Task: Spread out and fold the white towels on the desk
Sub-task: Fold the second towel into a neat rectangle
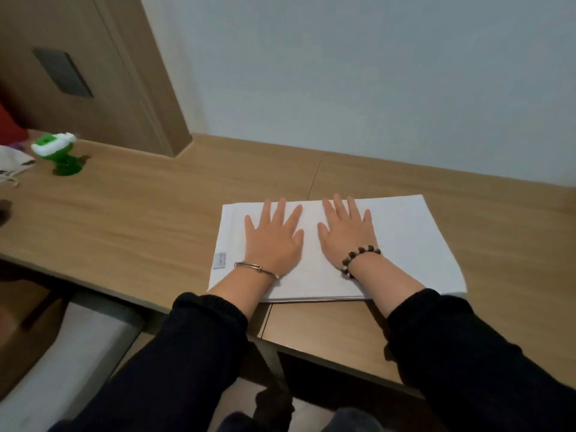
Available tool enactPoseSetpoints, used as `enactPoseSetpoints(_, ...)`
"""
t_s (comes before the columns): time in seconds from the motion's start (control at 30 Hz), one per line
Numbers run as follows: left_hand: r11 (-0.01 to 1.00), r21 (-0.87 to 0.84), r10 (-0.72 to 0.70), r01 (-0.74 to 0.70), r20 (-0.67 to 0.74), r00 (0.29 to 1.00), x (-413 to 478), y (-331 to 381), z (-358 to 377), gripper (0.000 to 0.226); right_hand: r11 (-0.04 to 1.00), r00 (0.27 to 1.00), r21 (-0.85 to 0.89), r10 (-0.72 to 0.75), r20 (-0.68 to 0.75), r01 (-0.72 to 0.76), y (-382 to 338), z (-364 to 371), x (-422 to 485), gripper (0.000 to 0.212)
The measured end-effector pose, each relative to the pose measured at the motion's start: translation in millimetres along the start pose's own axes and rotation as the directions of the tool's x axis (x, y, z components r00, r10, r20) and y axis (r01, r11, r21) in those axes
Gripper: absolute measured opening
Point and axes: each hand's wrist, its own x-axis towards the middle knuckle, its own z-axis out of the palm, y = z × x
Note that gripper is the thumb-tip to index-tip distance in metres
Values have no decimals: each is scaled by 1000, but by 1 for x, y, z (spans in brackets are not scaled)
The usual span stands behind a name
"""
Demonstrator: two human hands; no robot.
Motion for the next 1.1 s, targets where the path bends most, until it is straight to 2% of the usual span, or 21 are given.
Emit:
enactPoseSetpoints(0.1, 998, -17, -52, 52, 28, 998, 0, -9, -4, 58, 999, 998, -13, 41, 47, -40, 23, -7, 0, 57)
enactPoseSetpoints(0.17, 996, -13, -92, 93, 37, 995, -4, -17, -6, 60, 988, 987, -44, 148, 61, -146, 54, -13, -3, 57)
enactPoseSetpoints(0.27, 986, 17, -164, 163, 73, 984, -9, -29, -10, 62, 938, 934, -83, 344, 98, -336, 100, -26, -13, 58)
enactPoseSetpoints(0.37, 968, 52, -249, 245, 105, 963, -12, -30, -18, 63, 885, 875, -110, 464, 136, -452, 105, -36, -19, 60)
enactPoseSetpoints(0.43, 985, 32, -174, 172, 102, 979, -20, -14, -21, 62, 903, 898, -96, 427, 103, -419, 79, -35, -25, 62)
enactPoseSetpoints(0.53, 1000, -10, 9, -8, 135, 991, -41, 18, -13, 59, 977, 964, -22, 212, 161, -211, 15, -20, -41, 61)
enactPoseSetpoints(0.63, 1000, -4, -7, 8, 183, 983, -46, 14, -8, 60, 994, 975, -88, 78, 209, -60, -4, -8, -54, 59)
enactPoseSetpoints(0.7, 1000, 22, -19, 16, 183, 983, -48, -3, -8, 61, 994, 971, -62, 101, 215, -90, 13, -12, -52, 59)
enactPoseSetpoints(0.97, 990, 61, -137, 128, 169, 976, -56, -31, -11, 64, 934, 921, -61, 357, 156, -351, 81, -25, -61, 60)
enactPoseSetpoints(1.1, 976, 67, -218, 209, 183, 959, -56, -45, -17, 64, 928, 919, -70, 373, 128, -367, 87, -28, -62, 60)
